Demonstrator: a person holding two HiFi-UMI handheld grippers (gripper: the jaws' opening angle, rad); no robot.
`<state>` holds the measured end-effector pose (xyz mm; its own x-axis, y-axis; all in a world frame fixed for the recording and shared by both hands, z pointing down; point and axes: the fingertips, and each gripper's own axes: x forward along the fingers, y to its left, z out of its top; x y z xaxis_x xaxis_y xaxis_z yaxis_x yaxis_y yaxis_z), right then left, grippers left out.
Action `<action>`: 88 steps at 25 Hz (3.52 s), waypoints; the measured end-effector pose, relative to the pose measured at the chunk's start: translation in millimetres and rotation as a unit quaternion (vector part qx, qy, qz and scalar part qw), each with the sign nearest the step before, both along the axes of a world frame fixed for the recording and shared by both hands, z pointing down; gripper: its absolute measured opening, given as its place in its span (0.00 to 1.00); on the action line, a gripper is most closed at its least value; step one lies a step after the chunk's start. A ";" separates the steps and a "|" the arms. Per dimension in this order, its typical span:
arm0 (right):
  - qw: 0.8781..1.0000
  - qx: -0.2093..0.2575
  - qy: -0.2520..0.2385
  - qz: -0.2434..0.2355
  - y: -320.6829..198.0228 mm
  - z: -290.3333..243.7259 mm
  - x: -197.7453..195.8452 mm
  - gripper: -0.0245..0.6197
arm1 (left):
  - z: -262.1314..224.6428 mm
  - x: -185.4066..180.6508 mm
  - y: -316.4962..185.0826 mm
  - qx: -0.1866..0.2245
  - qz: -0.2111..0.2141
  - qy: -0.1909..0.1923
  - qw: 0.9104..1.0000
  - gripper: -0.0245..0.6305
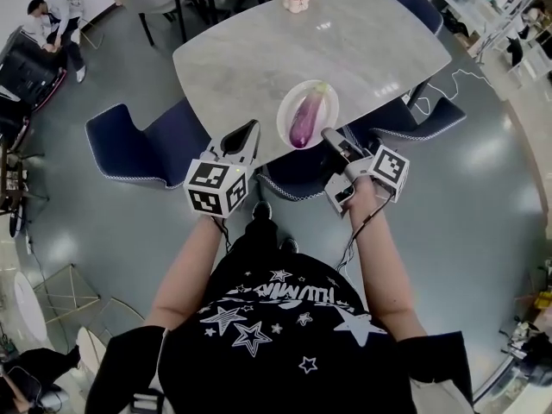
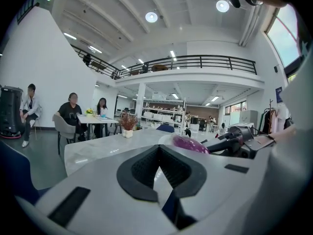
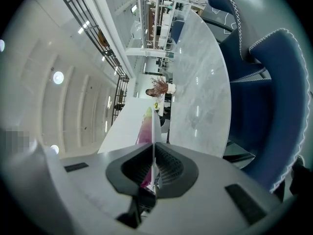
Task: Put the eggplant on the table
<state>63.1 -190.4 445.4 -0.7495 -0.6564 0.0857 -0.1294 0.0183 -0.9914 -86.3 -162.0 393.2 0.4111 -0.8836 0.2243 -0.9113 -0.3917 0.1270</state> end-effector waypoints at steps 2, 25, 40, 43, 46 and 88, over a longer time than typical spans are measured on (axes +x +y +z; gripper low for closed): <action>1.000 -0.001 0.005 0.008 -10.3 -2.2 4.3 0.07 | -2.9 2.6 -13.8 0.002 0.009 0.003 1.000 0.05; 0.992 -0.011 0.040 0.122 -132.1 0.1 9.5 0.07 | 9.3 -2.9 -175.4 -0.009 0.115 0.036 0.993 0.05; 0.988 -0.015 0.052 0.145 -162.9 15.1 15.0 0.07 | 28.3 -3.6 -216.1 -0.016 0.141 0.043 0.989 0.05; 0.989 -0.013 0.047 0.137 -166.8 19.7 16.7 0.07 | 32.8 -2.7 -215.1 -0.016 0.132 0.039 0.990 0.05; 0.990 -0.018 0.049 0.128 -183.6 24.0 20.6 0.07 | 34.8 -1.4 -228.0 -0.020 0.121 0.037 0.992 0.05; 0.990 -0.102 0.075 0.066 -359.4 165.8 47.7 0.07 | 118.4 38.1 -366.8 -0.100 0.072 0.021 0.992 0.05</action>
